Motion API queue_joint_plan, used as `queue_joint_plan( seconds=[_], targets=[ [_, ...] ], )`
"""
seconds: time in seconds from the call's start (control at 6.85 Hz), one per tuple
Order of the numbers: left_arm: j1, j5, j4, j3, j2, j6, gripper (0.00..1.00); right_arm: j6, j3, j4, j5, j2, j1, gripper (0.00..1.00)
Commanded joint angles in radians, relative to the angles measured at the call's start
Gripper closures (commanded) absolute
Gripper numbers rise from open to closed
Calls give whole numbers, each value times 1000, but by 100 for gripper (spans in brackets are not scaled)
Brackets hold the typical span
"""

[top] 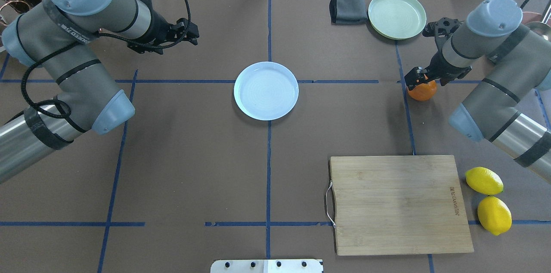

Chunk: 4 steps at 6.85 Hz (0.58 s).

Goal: Pick orange to plate
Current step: 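Lower the right gripper onto the orange and grasp it while the left arm withdraws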

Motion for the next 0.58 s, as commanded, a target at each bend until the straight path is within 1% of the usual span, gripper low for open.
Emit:
queue_joint_plan(
  seconds=[0.0,0.44],
  targets=[
    [0,0,0,-11,7,0,0,-3,-32,0,-3,21,-12,0],
    [0,0,0,-12,7,0,0,-6,-58,0,-8,39,-14,0]
  ],
)
